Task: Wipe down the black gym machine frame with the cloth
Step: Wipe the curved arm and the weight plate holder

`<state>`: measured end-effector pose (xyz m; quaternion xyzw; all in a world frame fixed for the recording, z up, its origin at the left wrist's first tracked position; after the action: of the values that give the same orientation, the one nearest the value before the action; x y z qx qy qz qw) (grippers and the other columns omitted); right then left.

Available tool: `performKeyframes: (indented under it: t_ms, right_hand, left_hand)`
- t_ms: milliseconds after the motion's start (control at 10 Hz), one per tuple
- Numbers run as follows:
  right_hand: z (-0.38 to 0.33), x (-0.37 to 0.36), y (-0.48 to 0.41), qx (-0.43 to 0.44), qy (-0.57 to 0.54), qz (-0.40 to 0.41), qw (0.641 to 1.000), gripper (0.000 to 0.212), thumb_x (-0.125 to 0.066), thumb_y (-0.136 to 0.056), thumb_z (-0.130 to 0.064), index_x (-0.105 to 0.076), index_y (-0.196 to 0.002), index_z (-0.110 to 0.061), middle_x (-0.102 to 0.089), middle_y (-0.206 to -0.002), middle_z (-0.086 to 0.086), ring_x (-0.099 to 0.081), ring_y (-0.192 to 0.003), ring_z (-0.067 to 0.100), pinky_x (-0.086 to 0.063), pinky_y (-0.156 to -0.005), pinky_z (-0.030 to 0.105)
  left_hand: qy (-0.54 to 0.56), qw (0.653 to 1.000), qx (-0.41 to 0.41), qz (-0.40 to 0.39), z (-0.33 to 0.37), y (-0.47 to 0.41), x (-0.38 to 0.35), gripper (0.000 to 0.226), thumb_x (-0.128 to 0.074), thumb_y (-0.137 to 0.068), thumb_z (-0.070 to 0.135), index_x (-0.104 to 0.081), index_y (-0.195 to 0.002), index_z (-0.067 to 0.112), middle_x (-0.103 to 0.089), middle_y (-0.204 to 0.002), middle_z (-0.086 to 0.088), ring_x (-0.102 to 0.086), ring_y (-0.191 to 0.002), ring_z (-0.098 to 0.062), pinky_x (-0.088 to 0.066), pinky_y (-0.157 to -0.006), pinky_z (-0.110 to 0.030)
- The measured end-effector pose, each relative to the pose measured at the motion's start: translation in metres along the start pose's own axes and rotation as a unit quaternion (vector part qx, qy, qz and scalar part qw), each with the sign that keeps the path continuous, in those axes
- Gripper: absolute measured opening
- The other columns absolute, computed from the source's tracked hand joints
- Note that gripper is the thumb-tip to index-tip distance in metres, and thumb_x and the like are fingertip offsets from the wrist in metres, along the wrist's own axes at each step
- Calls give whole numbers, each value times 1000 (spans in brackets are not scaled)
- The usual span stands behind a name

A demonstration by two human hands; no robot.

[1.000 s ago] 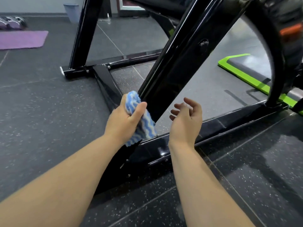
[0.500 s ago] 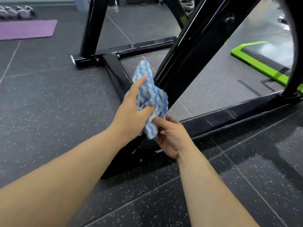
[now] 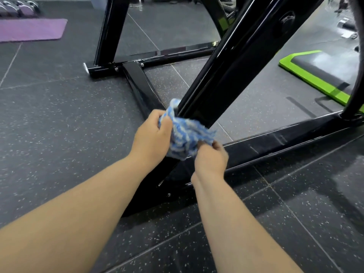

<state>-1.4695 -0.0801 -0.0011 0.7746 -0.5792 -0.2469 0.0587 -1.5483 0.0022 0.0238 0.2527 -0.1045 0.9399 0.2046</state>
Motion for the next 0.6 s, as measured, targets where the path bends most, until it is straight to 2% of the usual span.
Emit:
performKeyframes:
  t_ms: [100,200,300,400,500,600]
  right_hand:
    - [-2,0,1,-45,-20,17,999,21,-59,-80,9,-53,-78,-11,-57,-68,4,-52,-65,16,-44,-56,24]
    - [-30,-6,-5,-19,-90,16,996,25,-61,-81,4,-49,-68,-14,-54,-59,2,-48,-56,15,-41,-50,19]
    - [-29,-3,-8,-47,-81,-46,995,21,-62,-84,1,-55,-71,-15,-58,-53,-4,-52,-48,9,-43,-47,16]
    - [2,2,1,-137,-14,-116,984,13,-61,-86,3,-56,-86,-9,-61,-59,2,-56,-44,10,-44,-43,18]
    - [13,8,-9,-111,26,-88,989,18,-62,-88,-2,-53,-95,-16,-64,-80,5,-60,-61,13,-47,-56,23]
    - [-5,-2,-14,-22,-29,-93,995,21,-54,-87,-11,-54,-107,-5,-62,-94,12,-59,-78,21,-47,-62,24]
  left_hand:
    - [32,998,45,-33,-5,4,5,22,-34,-98,28,-56,-100,25,-63,-88,5,-57,-93,-21,-43,-72,-23]
    - [97,995,-15,-21,21,0,5,31,-33,-98,23,-60,-108,32,-65,-98,5,-58,-95,-12,-44,-85,-26]
    - [53,998,-33,-29,30,-11,3,33,-30,-101,28,-59,-87,24,-62,-84,7,-55,-83,-13,-41,-73,-21]
    - [-85,993,0,-80,6,-23,3,36,-31,-104,27,-62,-102,7,-65,-106,-17,-56,-100,-33,-36,-73,-30]
    - [-128,979,83,-135,-13,-29,3,39,-28,-105,21,-53,-125,-1,-56,-126,-26,-53,-115,-38,-42,-95,-38]
    - [-97,985,28,-140,15,-31,9,36,-30,-103,14,-55,-122,-4,-56,-125,-26,-52,-117,-40,-43,-99,-46]
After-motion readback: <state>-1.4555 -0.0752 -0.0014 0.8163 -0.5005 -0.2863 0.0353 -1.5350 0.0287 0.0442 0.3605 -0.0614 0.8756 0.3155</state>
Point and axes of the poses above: each hand's wrist, its own y-axis away from the middle knuckle, its own x-axis out of the back of the hand, z = x × y, the point moved 1 cm from there along -y, towards the middle knuckle
